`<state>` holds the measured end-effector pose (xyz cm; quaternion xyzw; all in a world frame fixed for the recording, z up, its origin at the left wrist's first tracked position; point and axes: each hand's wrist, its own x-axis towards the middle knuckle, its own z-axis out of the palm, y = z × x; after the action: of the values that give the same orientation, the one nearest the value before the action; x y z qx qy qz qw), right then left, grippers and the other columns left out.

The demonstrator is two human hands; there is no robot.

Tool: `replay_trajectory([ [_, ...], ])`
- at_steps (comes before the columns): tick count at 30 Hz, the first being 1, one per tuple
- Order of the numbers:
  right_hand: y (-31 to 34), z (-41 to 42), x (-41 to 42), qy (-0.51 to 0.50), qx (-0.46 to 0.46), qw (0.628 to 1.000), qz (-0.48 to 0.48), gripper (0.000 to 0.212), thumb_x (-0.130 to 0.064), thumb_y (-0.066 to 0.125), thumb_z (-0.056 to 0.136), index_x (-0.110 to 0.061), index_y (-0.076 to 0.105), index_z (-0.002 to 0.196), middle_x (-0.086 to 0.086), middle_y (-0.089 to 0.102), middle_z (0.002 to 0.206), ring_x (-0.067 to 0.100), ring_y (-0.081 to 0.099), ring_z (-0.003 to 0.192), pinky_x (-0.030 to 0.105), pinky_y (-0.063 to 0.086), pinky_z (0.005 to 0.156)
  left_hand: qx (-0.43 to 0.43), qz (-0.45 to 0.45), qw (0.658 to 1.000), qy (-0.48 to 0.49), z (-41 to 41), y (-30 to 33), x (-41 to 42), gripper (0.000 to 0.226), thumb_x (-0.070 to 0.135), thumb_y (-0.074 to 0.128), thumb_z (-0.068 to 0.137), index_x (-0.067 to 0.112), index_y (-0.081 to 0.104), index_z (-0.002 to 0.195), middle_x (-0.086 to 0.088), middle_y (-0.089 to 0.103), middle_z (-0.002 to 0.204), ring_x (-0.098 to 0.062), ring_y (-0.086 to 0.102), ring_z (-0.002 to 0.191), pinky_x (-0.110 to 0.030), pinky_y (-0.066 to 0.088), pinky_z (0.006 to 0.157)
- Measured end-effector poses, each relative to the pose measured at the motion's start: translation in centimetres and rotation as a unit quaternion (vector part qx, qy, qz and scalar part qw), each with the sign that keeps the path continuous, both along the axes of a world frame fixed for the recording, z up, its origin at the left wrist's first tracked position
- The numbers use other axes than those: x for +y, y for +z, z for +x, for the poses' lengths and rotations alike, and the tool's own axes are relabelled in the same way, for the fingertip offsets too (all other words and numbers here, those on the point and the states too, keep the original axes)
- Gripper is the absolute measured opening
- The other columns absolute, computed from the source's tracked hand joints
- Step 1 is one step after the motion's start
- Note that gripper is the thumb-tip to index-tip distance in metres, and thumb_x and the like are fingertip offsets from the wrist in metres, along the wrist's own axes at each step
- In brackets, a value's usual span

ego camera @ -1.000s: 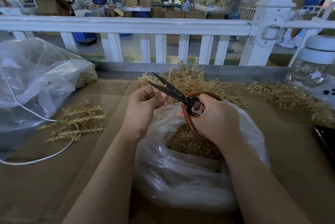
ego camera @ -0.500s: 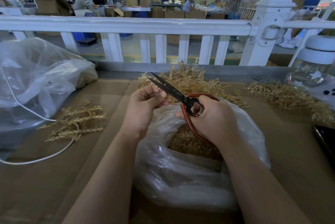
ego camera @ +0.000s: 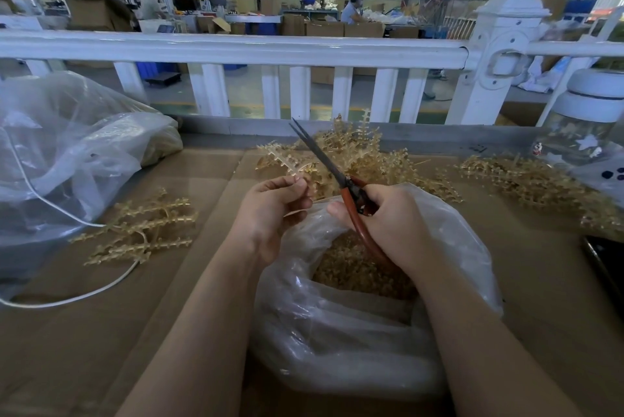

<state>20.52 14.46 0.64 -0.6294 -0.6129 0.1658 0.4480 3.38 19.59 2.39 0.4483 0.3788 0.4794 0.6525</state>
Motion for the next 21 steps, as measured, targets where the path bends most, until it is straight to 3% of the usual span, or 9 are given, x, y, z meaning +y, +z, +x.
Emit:
replay_trajectory([
  [2, 0.11, -0.02, 0.12, 0.013, 0.035, 0.999, -0.01, 0.059, -0.08, 0.066, 0.062, -0.026, 0.076, 0.086, -0.013, 0.074, 0.074, 0.003, 0.069, 0.07, 0.026, 0.057, 0.066, 0.001, -0.007, 1.0, -0.001, 0.18, -0.05, -0.02, 0.02, 0.003, 0.059, 0.094, 0.013, 0.066, 0.078, 0.0, 0.066, 0.07, -0.009, 0.057, 0.059, -0.021, 0.047, 0.061],
  [5, 0.12, -0.07, 0.21, 0.02, 0.089, 0.996, -0.006, 0.035, -0.058, 0.077, 0.076, -0.023, 0.073, 0.076, -0.012, 0.07, 0.065, 0.002, 0.066, 0.061, 0.016, 0.049, 0.056, 0.005, -0.016, 1.0, -0.005, 0.28, -0.16, -0.1, 0.017, 0.003, 0.063, 0.09, 0.013, 0.072, 0.079, 0.003, 0.066, 0.066, -0.006, 0.056, 0.055, -0.017, 0.047, 0.053],
  [8, 0.16, -0.24, 0.33, 0.017, 0.13, 0.991, 0.006, 0.027, -0.047, 0.08, 0.08, -0.023, 0.072, 0.072, -0.013, 0.07, 0.062, 0.001, 0.065, 0.058, 0.012, 0.045, 0.052, 0.041, 0.001, 0.999, -0.028, 0.47, -0.38, -0.18, 0.024, 0.005, 0.069, 0.085, 0.018, 0.077, 0.067, 0.006, 0.067, 0.065, -0.004, 0.054, 0.055, -0.016, 0.045, 0.053],
  [11, -0.03, -0.45, 0.47, 0.014, 0.113, 0.993, -0.005, 0.024, -0.046, 0.08, 0.081, -0.023, 0.073, 0.077, -0.009, 0.073, 0.07, 0.008, 0.069, 0.066, 0.018, 0.053, 0.058, 0.07, 0.019, 0.996, -0.049, 0.83, -0.55, -0.35, 0.029, 0.004, 0.071, 0.084, 0.024, 0.078, 0.065, 0.007, 0.066, 0.066, -0.004, 0.052, 0.056, -0.015, 0.043, 0.055],
  [15, -0.22, -0.39, 0.67, 0.016, 0.112, 0.994, -0.011, 0.013, -0.034, 0.08, 0.085, -0.026, 0.071, 0.079, -0.012, 0.073, 0.072, 0.007, 0.068, 0.066, 0.014, 0.052, 0.058, 0.067, 0.029, 0.995, -0.065, 0.86, -0.58, -0.34, 0.025, 0.006, 0.072, 0.082, 0.025, 0.078, 0.067, 0.006, 0.069, 0.07, -0.003, 0.053, 0.057, -0.014, 0.043, 0.056],
  [21, -0.16, -0.24, 0.74, -0.004, 0.061, 0.998, -0.011, 0.014, -0.034, 0.077, 0.087, -0.031, 0.068, 0.077, -0.009, 0.074, 0.072, 0.006, 0.069, 0.068, 0.024, 0.058, 0.065, 0.079, 0.1, 0.991, -0.05, 0.71, -0.58, -0.17, 0.018, 0.007, 0.076, 0.079, 0.024, 0.071, 0.077, 0.008, 0.066, 0.072, -0.003, 0.057, 0.064, -0.014, 0.046, 0.059],
])
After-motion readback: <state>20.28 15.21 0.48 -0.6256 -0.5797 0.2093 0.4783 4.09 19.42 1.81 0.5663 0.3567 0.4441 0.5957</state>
